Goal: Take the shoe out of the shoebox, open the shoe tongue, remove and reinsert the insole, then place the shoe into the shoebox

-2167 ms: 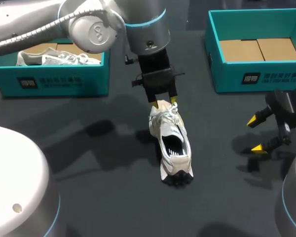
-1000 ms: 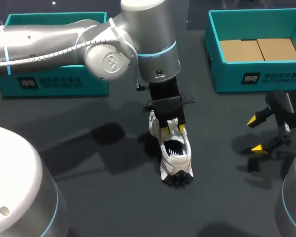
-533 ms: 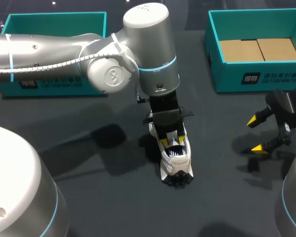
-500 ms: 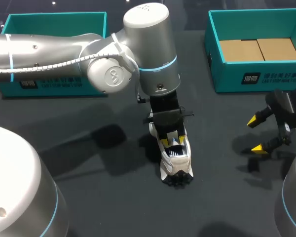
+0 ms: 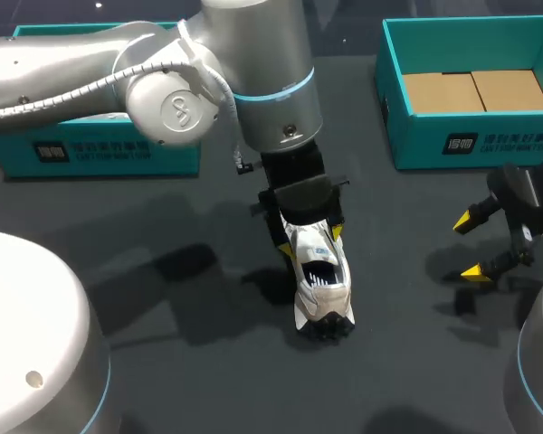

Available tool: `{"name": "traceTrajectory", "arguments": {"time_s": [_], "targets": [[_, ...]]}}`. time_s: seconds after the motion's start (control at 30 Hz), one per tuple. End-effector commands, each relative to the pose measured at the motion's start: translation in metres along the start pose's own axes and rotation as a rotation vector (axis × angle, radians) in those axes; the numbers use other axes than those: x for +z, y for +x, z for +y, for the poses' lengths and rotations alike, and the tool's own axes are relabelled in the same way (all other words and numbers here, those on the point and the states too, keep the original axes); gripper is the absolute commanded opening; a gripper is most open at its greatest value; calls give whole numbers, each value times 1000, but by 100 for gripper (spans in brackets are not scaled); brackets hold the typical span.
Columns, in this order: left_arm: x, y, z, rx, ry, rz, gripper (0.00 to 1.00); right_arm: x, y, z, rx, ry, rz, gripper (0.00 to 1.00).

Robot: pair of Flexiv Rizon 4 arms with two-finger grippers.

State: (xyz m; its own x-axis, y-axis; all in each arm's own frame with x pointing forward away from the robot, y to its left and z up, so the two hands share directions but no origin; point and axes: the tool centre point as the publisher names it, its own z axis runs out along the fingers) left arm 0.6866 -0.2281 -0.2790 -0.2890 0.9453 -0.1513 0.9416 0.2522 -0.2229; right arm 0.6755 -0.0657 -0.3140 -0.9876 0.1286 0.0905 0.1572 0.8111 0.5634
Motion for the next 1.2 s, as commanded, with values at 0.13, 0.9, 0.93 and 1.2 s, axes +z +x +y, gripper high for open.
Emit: {"name": "traceTrajectory", "arguments": {"time_s": [0.13, 0.9, 0.93, 1.2], "targets": [[-17, 7, -12, -46, -200, -18, 100, 0, 1, 0, 0, 1, -1, 100], [-31, 34, -48, -731, -241, -125, 100, 0, 1, 0, 0, 1, -1, 100], [-31, 34, -48, -731, -241, -125, 100, 0, 1, 0, 0, 1, -1, 100], [-8, 25, -57, -929, -249, -98, 100, 0, 1, 0, 0, 1, -1, 100]]}}
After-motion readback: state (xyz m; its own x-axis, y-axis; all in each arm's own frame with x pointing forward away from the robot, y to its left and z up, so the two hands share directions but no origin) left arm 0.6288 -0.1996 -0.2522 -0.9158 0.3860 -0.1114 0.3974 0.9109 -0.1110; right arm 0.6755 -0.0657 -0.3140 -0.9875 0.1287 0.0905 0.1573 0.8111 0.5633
